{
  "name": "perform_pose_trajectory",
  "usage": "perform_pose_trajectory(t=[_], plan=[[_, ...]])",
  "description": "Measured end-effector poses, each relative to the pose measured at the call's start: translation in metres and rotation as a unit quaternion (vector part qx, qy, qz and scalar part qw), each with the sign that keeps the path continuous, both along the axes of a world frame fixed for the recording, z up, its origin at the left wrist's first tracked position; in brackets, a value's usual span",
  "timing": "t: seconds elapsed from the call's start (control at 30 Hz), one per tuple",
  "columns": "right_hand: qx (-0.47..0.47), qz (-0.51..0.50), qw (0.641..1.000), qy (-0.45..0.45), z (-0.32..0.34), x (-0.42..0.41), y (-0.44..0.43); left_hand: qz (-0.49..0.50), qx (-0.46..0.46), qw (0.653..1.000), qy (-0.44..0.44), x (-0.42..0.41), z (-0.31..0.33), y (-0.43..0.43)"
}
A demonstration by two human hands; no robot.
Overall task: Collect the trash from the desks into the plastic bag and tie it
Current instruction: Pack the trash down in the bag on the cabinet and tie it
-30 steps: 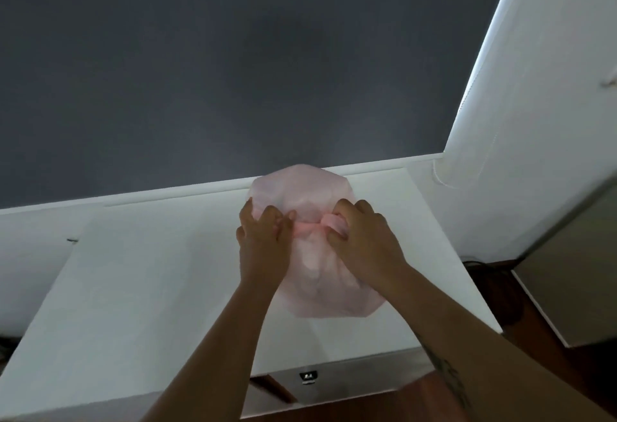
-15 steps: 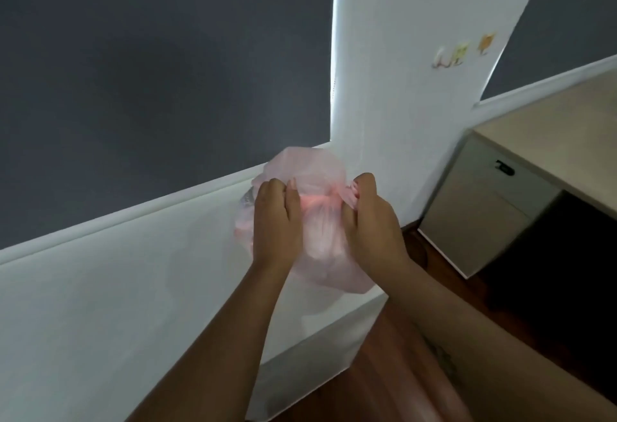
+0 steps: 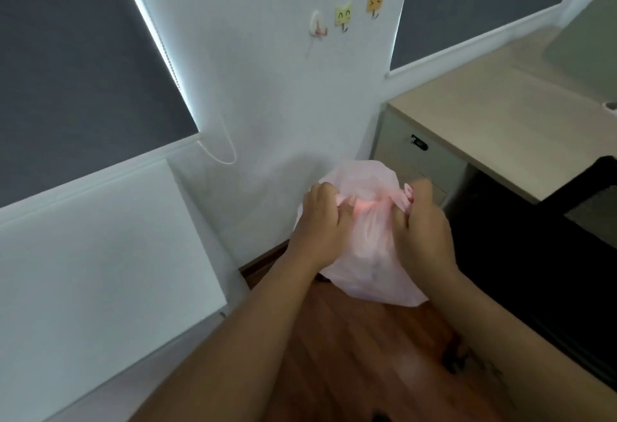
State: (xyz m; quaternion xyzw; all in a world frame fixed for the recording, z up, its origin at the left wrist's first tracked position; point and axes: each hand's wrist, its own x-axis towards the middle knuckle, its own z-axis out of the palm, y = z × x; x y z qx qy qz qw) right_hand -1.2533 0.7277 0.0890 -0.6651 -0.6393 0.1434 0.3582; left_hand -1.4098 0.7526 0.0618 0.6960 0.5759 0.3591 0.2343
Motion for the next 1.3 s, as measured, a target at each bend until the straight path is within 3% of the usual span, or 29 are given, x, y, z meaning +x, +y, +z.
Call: perform_pose_trajectory(t=[0.1,0.27,0.5,0.67,0.83,1.17,1.3], plan=[[-0.014,0.0,0.998,-0.066,-0.021,0.024,0.017,-0.026,-0.077,0.996,0.027,0.021,-0.024,0.012],[-0.079,0.011,0.995,-0.067,-0.057,0.035,0.052,-0.033,-0.161,0.985,0.048,0.024,-0.072,0.036],[-0.108,0.0,0.993,-0.042,-0.118,0.026,0.113,-0.004,-0.181,0.983,0.031,0.019,-0.123,0.103],[-0.218,-0.013,0.976,-0.017,-0.163,0.021,0.174,0.024,-0.197,0.98,0.017,0.015,-0.166,0.155],[-0.226,0.02,0.974,-0.007,-0.202,0.021,0.214,0.05,-0.207,0.977,0.028,0.013,-0.212,0.197],[-0.246,0.114,0.963,0.008,-0.356,0.011,0.283,0.114,-0.223,0.967,0.034,-0.011,-0.355,0.249],[-0.259,0.114,0.956,0.071,-0.417,0.007,0.294,0.154,-0.214,0.965,0.019,-0.022,-0.411,0.256]])
